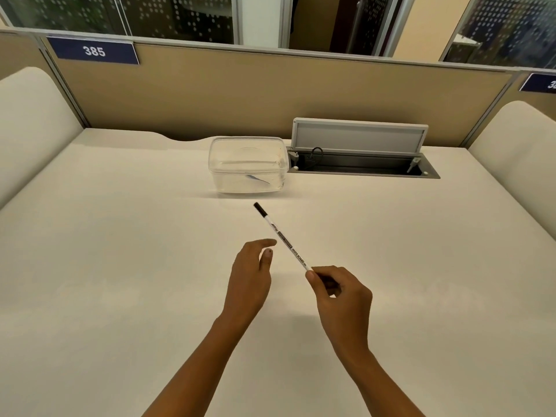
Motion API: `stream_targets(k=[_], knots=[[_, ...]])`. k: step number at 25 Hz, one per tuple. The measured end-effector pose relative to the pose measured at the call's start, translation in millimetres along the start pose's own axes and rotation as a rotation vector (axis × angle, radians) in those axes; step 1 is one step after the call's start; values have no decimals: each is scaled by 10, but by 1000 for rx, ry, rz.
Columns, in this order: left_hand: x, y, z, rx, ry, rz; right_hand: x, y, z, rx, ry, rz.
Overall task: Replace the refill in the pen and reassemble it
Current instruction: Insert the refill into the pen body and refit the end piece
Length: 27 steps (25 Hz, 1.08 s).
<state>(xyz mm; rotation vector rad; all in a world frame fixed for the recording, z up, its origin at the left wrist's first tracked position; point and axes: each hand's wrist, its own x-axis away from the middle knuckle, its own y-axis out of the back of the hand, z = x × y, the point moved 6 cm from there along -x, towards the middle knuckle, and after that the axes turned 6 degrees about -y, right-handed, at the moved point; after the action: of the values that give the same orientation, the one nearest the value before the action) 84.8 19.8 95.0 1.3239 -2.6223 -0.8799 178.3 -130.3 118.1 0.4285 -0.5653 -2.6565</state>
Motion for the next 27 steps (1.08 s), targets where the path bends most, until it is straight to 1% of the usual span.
stream_targets(k=[2,5,7,10,12,21,27], knots=[[75,-68,142,-214,-31,12,34,42,-64,37,28,-51],[204,-185,398,-473,5,93,77,90,-192,102,43,-115],[304,-265,571,-582,20,154,94,98,-309,143,23,-134],[429,-318,684,-673,-4,191,138,74,-475,212,-1,-129],[451,-332,713,-706,-4,204,177,58,-556,260,-16,-124],[466,-318,686,-726,-15,152,326,-21,-772,435,-9,-77],[474,-326,704,-718,-17,144,330,-52,-802,477,-21,-35]])
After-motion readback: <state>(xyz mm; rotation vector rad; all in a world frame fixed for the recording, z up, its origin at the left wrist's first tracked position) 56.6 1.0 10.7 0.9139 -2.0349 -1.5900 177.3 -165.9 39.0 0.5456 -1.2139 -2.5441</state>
